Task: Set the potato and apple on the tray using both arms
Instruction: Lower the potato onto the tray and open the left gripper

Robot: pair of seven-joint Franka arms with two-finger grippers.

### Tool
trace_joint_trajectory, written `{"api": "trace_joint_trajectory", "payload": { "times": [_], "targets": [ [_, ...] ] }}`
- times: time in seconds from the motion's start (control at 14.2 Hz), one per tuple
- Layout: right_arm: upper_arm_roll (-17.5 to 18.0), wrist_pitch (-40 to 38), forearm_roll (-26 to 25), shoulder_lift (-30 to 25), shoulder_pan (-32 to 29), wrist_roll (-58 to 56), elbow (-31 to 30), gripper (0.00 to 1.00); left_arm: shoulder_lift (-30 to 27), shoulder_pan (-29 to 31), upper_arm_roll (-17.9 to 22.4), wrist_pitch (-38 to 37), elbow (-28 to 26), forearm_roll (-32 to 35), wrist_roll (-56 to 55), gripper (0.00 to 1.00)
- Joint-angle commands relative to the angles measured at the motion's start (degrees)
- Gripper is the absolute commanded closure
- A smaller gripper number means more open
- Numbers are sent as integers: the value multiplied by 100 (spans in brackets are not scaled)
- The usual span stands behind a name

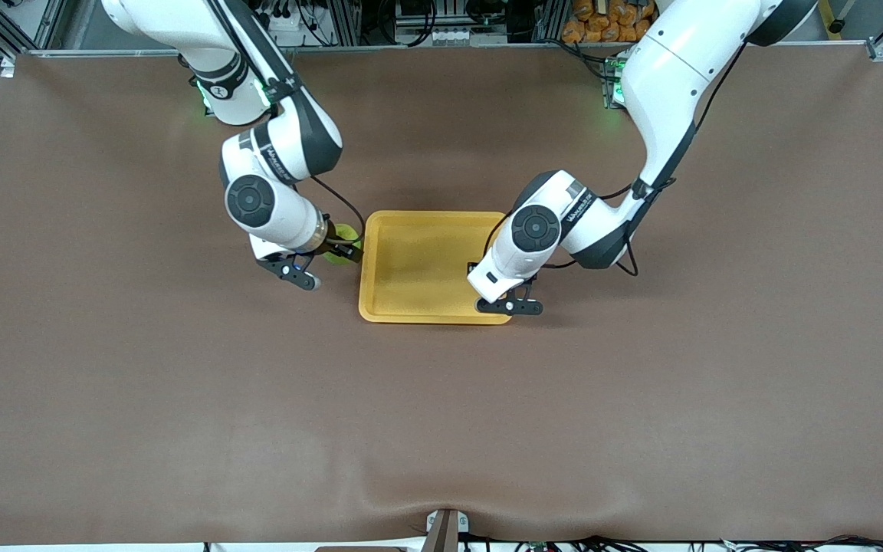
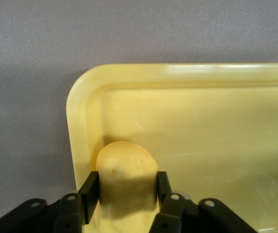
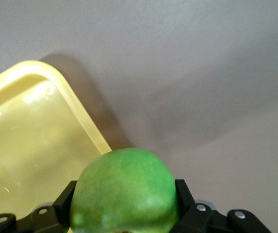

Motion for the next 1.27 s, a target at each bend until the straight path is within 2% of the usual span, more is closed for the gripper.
{"api": "trace_joint_trajectory", "payload": {
  "times": [0.0, 0.28, 0.42, 0.7, 0.78, 1.2],
  "targets": [
    [-45, -23, 96, 300, 182, 382, 367, 100, 18, -67, 63, -110, 221, 237, -137, 0],
    [-54, 240, 96, 564, 366, 637, 491, 100, -122, 3, 54, -189, 300, 238, -137, 0],
    [-45, 424, 105, 722, 428, 751, 543, 100, -271, 100, 63, -643, 518, 246, -119, 0],
    [-54, 478, 289, 1091, 621, 945, 903, 100, -439, 600, 2, -3013, 1941, 185, 257, 0],
    [-54, 495, 298, 1127, 657, 945, 930, 100, -543, 749, -16, -3428, 2048, 176, 520, 0],
    [-54, 803, 342, 1373, 789, 1147, 930, 99, -1378, 2067, -25, -3696, 2041, 0, 2180, 0]
  ]
}}
